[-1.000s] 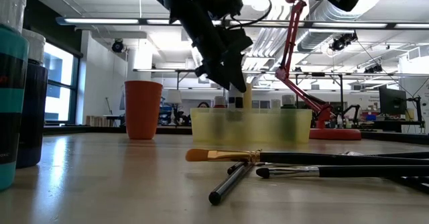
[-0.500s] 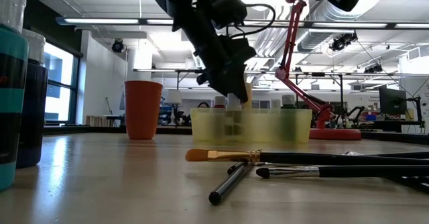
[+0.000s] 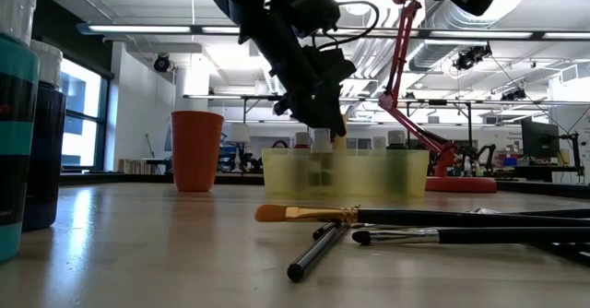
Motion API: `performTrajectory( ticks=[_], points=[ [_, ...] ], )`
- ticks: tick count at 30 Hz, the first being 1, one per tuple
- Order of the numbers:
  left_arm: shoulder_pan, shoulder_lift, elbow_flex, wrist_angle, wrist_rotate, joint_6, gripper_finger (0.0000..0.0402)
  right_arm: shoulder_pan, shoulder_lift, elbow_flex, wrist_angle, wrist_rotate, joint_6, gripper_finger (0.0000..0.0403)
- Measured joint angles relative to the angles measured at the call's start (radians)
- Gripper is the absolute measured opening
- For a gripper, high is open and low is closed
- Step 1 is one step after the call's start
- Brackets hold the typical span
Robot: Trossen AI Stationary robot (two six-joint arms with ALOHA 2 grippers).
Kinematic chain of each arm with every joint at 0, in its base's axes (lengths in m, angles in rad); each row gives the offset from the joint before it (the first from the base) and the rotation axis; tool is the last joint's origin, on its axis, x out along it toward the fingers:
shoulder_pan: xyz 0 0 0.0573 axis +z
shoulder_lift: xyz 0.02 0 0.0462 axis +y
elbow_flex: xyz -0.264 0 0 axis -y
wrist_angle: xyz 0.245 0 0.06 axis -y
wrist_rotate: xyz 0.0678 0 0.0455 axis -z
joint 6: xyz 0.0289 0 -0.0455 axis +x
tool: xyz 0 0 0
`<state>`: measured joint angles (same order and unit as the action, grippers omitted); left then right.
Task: Pick & Place Paint Supplies
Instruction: Put the light blue paint bottle into the yellow bin
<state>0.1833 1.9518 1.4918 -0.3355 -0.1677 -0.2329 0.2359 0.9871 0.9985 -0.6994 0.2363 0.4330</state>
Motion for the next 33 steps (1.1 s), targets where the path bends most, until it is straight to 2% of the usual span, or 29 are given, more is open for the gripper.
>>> performTrajectory(
  ticks=[16, 19, 26, 33],
  points=[
    [0.000, 0.000, 0.000, -0.003, 0.002, 0.030, 0.0143, 0.000, 0.000, 0.000, 0.000, 0.000, -0.012, 0.0005],
    [0.000, 0.000, 0.000, -0.003, 0.002, 0.030, 0.0163, 0.000, 0.000, 0.000, 0.000, 0.000, -0.012, 0.0005],
    [0.000, 0.000, 0.000, -0.002, 0.001, 0.030, 0.0246, 0.000, 0.000, 0.000, 0.000, 0.000, -0.012, 0.0005],
    [0.000, -0.001, 0.001, -0.002, 0.002, 0.019, 0.0264, 0.000, 0.000, 0.000, 0.000, 0.000, -0.012, 0.0005]
  ],
)
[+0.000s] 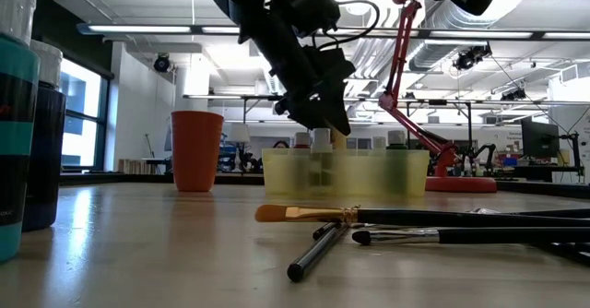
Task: Pick & Place Paint Supplies
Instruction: Put the light blue paint bottle into the yellow bin
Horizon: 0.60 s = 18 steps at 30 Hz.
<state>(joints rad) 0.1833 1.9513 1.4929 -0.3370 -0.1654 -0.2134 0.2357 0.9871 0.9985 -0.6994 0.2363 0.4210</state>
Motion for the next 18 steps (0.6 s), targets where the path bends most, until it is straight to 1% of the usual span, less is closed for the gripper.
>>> performTrajectory(
  ticks=[4, 9, 18],
  points=[
    [0.000, -0.001, 0.025, -0.011, 0.008, 0.000, 0.0265, 0.000, 0.000, 0.000, 0.000, 0.000, 0.000, 0.0005],
    [0.000, -0.002, 0.099, -0.018, 0.025, 0.000, 0.0265, 0.000, 0.000, 0.000, 0.000, 0.000, 0.000, 0.0005],
    [0.000, -0.003, 0.289, -0.209, 0.025, 0.007, 0.0265, 0.000, 0.000, 0.000, 0.000, 0.000, 0.000, 0.0005]
  ],
)
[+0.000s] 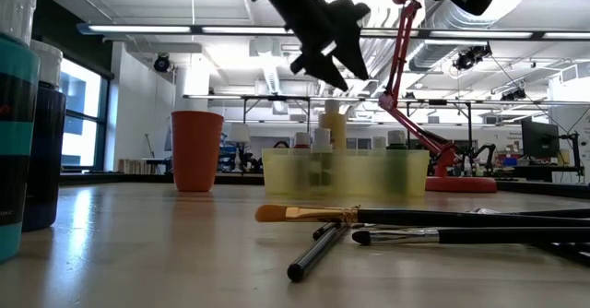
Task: Pick & Place Paint Supplies
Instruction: Put the light blue paint bottle into the yellow bin
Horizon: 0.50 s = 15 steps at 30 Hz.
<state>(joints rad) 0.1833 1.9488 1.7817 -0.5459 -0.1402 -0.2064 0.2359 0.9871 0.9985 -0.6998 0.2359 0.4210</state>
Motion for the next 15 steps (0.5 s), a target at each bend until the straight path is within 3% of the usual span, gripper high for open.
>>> performTrajectory(
  ticks=[8, 15],
  points=[
    [-0.007, 0.000, 0.151, -0.177, 0.000, -0.005, 0.0265, 0.000, 0.000, 0.000, 0.000, 0.000, 0.000, 0.0005],
    [-0.023, 0.000, 0.197, -0.181, 0.008, -0.018, 0.0264, 0.000, 0.000, 0.000, 0.000, 0.008, 0.000, 0.0005]
  ],
)
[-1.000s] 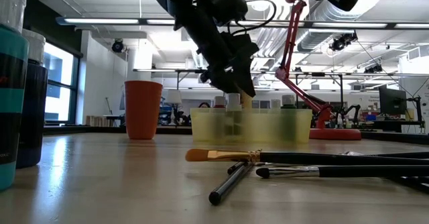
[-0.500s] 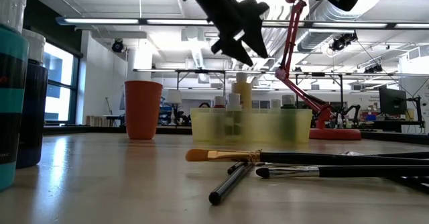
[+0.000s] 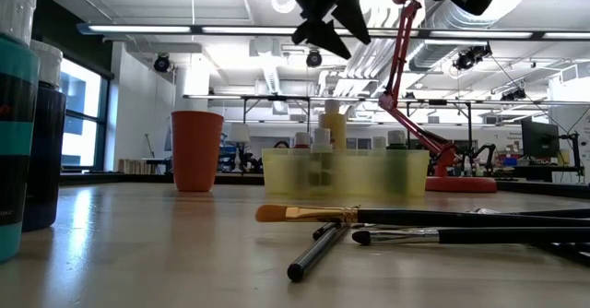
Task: Pick & Place Paint Supplies
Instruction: Put the light blue paint bottle into the yellow bin
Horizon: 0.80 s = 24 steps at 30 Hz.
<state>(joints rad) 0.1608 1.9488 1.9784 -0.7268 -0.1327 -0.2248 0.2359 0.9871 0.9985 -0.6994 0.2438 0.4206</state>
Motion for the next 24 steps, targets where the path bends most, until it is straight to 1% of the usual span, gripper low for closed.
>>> performTrajectory(
  ticks=[4, 9, 12, 17, 19, 21, 23, 24],
  points=[
    [-0.006, 0.000, 0.000, 0.050, 0.021, -0.020, 0.0264, 0.000, 0.000, 0.000, 0.000, 0.029, 0.011, 0.0005],
    [-0.014, 0.000, 0.000, 0.142, 0.019, -0.034, 0.0264, 0.000, 0.000, 0.000, 0.000, 0.014, 0.029, 0.0005],
    [-0.018, 0.000, 0.002, 0.163, 0.020, -0.031, 0.0264, 0.000, 0.000, 0.000, 0.000, 0.010, 0.029, 0.0005],
    [-0.031, -0.026, 0.004, 0.110, 0.037, -0.016, 0.0264, 0.000, 0.000, 0.000, 0.001, 0.011, 0.030, 0.0005],
    [-0.044, -0.049, 0.001, 0.048, 0.030, -0.012, 0.0264, 0.000, 0.000, 0.000, 0.000, 0.011, 0.027, 0.0005],
    [-0.063, -0.064, 0.005, 0.032, -0.011, 0.009, 0.0264, 0.000, 0.000, 0.000, 0.001, 0.011, 0.022, 0.0005],
    [-0.081, -0.095, 0.000, -0.071, -0.059, 0.033, 0.0264, 0.000, 0.000, 0.000, 0.001, 0.011, 0.021, 0.0005],
    [-0.093, -0.101, 0.002, -0.074, -0.082, 0.041, 0.0264, 0.000, 0.000, 0.000, 0.001, 0.012, 0.021, 0.0005]
  ],
)
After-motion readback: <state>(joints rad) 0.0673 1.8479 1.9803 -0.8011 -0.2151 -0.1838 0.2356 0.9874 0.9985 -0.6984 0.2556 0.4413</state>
